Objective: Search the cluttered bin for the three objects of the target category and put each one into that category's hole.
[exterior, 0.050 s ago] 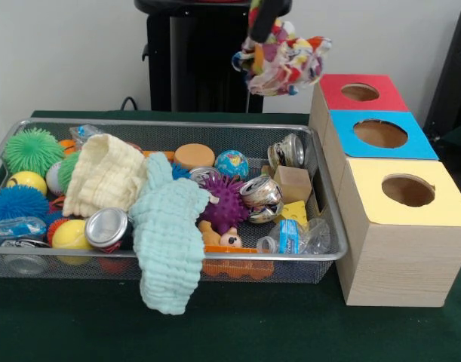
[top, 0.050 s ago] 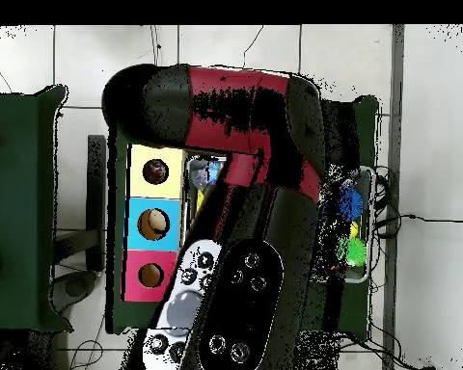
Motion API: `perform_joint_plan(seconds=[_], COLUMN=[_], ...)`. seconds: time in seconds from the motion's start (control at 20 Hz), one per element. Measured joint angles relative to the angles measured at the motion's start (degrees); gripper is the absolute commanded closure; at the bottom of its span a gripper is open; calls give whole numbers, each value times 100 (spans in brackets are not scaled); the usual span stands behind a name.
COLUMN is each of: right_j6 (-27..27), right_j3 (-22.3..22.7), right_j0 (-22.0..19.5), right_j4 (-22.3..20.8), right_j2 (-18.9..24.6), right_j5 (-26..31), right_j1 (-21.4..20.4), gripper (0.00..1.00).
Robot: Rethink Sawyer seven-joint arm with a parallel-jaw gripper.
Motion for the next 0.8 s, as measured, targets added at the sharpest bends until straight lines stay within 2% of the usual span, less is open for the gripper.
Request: perform_joint_plan(seconds=[0.25, 0.8], right_j6=[0, 2], right_j3=[-20, -196], right_j0=[221, 701], right_j4=[8, 106], right_j2=[17, 16], right_j5=[317, 340], right_j1=[118, 579], gripper=[100, 100])
